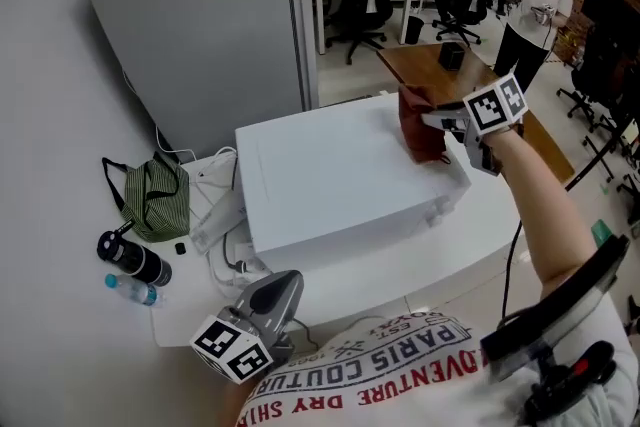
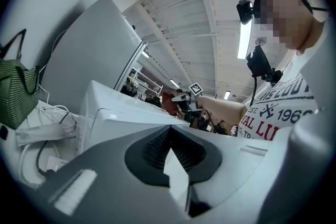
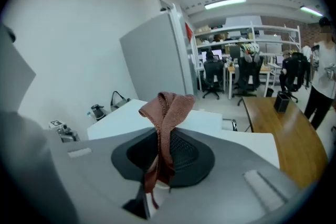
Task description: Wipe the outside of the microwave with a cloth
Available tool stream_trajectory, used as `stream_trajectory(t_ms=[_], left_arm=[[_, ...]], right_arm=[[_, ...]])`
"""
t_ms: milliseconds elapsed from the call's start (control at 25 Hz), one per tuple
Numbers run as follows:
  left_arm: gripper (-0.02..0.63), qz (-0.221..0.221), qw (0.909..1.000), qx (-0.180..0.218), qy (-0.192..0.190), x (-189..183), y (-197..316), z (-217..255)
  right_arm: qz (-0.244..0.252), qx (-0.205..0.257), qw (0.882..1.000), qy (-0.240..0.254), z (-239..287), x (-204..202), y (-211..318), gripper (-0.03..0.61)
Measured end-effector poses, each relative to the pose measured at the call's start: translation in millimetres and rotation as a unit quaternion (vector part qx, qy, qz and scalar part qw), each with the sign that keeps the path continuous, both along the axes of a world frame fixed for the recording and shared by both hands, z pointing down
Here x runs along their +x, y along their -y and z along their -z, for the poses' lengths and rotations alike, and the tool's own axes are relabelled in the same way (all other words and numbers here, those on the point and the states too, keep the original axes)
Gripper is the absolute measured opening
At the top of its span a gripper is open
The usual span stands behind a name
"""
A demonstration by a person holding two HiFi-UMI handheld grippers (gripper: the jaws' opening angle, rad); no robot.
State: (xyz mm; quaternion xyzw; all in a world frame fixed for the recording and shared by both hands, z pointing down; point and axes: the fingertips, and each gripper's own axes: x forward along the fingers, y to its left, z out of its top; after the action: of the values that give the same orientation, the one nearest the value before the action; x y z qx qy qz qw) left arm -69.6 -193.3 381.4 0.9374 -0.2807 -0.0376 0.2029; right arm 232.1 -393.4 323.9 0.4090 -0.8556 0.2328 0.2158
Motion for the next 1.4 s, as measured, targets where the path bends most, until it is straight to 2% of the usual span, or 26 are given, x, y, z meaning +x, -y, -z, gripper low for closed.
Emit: stream_trajectory(t_ms=[120, 280, 360, 440, 600, 840, 1040, 1160, 1400], left_arm=[[0.006, -0.005, 1.0, -0.003, -0.007, -16, -13, -2], [0.006, -0.016, 0.9997, -0.013, -0.011, -32, -32, -14], [0.006, -0.021, 0.9996, -0.016, -0.008, -34, -38, -16], [0.006, -0.025, 0.9995, -0.018, -0.009, -29, -48, -14], [0.006, -0.047, 0.9988, -0.015, 0.004, 0, -79, -8], [0.006, -0.041, 0.999, -0.009, 0.018, 56, -131, -4], [0.006, -0.039, 0.9988, -0.004, 0.028, 109, -203, -3], [0.006, -0.031, 0.9987, 0.021, 0.033, 117, -234, 11], [0.006, -0.009, 0.9967, 0.061, 0.054, 117, -278, 28]], right_arm=[[0.034, 0.071, 0.997, 0.023, 15, -43, -73, 0.044], [0.051, 0.123, 0.986, 0.105, 10, -100, -172, 0.044], [0.054, 0.126, 0.981, 0.139, -1, -124, -212, 0.044], [0.061, 0.107, 0.977, 0.173, -17, -137, -244, 0.044], [0.042, 0.067, 0.969, 0.234, -55, -131, -294, 0.045], [0.035, 0.106, 0.973, 0.203, -75, -103, -341, 0.044], [0.085, 0.127, 0.972, 0.179, -75, -93, -414, 0.044], [0.113, 0.139, 0.969, 0.172, -75, -93, -445, 0.043], [0.124, 0.169, 0.964, 0.165, -63, -86, -475, 0.041]])
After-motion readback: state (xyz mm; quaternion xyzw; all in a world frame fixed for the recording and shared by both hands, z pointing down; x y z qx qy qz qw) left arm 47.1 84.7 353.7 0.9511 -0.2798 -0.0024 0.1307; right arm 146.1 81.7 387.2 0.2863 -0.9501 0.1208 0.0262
